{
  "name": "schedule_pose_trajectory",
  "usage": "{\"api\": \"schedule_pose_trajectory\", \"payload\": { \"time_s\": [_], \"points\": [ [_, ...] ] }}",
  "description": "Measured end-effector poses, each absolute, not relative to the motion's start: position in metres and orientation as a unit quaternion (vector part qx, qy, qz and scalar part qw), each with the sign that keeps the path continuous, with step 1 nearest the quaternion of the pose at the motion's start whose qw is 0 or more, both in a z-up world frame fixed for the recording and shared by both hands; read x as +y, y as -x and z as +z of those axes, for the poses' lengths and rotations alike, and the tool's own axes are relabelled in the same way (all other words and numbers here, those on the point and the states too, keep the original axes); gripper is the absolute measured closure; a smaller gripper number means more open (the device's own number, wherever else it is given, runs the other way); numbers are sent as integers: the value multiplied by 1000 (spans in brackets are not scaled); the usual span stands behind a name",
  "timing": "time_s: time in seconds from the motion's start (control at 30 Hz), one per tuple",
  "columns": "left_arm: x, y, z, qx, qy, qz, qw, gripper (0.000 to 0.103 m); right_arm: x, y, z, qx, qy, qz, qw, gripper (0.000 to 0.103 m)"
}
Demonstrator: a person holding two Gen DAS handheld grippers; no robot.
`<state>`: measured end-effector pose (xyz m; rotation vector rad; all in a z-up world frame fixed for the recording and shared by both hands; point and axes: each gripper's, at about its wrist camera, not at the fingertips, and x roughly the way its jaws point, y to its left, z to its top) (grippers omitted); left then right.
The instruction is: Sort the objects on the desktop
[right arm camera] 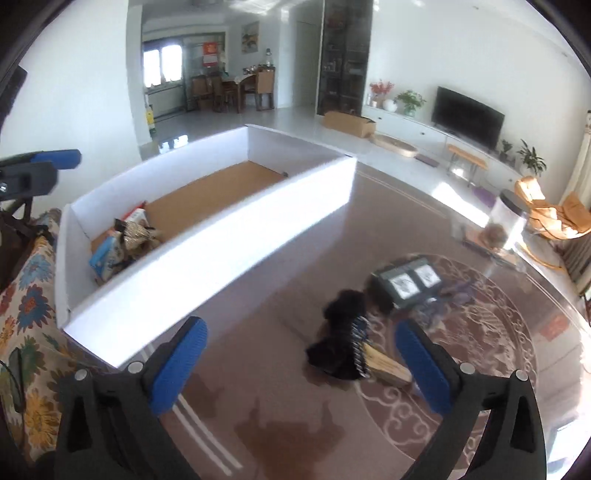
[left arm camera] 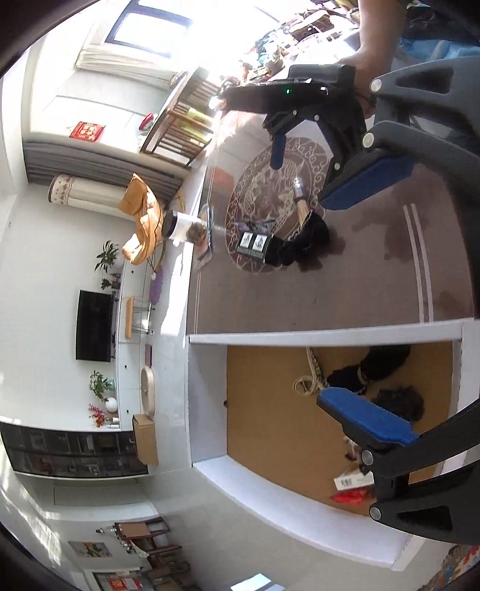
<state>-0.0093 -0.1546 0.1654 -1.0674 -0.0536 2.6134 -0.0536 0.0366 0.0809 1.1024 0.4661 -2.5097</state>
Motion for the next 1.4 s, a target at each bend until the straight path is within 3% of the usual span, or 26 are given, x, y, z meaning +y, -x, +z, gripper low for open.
{"api": "schedule_pose_trajectory", "payload": {
  "time_s": [0.13, 0.33, 0.47, 0.73, 1.4],
  "points": [
    [-70, 6, 109, -26, 444, 862, 243, 0, 140, 42, 25, 160, -455, -873, 76, 1],
    [-4, 53, -9, 28, 526, 825, 206, 0, 203, 46, 0, 78, -467, -880, 33, 0],
    [23, 82, -21, 106, 481, 851, 184, 0, 201, 76, -4, 31, -460, -887, 37, 0],
    [46, 171, -25, 50, 457, 883, 94, 0, 192, 114, -8, 11, -458, -889, 9, 0],
    [44, 175, -22, 46, 455, 885, 88, 0, 193, 114, -10, 11, -457, -889, 9, 0]
  ]
}}
